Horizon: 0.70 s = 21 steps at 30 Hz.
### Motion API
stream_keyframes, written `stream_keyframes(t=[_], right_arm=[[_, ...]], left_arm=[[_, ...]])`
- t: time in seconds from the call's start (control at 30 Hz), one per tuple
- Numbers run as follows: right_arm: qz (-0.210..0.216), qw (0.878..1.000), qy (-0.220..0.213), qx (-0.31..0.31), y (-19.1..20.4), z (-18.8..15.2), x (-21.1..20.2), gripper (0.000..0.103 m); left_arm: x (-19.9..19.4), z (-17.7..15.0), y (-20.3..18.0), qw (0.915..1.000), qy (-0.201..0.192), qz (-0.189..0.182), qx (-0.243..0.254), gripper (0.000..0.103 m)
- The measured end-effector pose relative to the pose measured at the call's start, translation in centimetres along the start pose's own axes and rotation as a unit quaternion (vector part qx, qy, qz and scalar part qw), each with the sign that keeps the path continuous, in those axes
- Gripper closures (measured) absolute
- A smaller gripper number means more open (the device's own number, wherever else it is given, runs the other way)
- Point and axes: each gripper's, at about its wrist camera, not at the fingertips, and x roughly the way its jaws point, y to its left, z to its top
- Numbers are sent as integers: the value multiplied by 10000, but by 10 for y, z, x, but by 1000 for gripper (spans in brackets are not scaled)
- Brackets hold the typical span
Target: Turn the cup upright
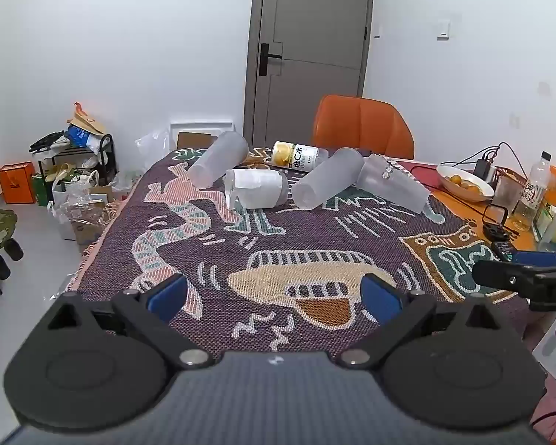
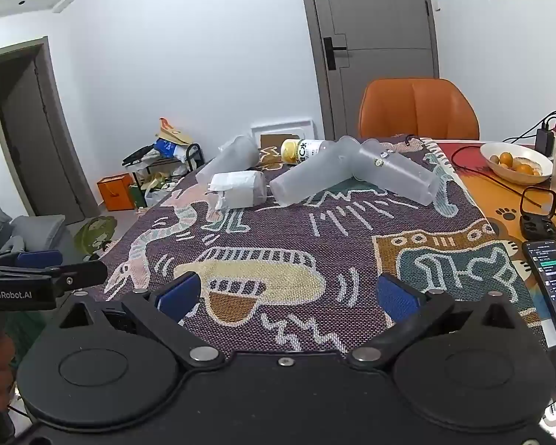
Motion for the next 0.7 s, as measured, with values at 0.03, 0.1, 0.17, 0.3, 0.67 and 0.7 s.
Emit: stream_keyframes(t=[0.03, 0.1, 0.17, 0.3, 0.67, 0.7], right_arm=[[4, 10000, -8, -15, 0, 0, 0, 0], [-1, 10000, -13, -40, 1, 2, 2, 0], [4, 9999, -120, -80, 0, -1, 0, 0], [28, 9999, -97, -42, 0, 0, -2, 0], [18, 10000, -57, -48, 1, 0, -1, 0], [15, 10000, -55, -42, 1, 0, 0, 0]], left_arm=[[0, 0, 0, 10000, 3, -9, -9, 4], [0, -1, -2, 10000, 12, -19, -3, 4], [0, 0, -1, 10000, 32, -46, -56, 4], [0, 2, 0, 10000, 18, -46, -66, 4], [-3, 1, 1, 9999, 24, -59, -102, 4], [-3, 1, 1, 9999, 24, -58, -104, 4]])
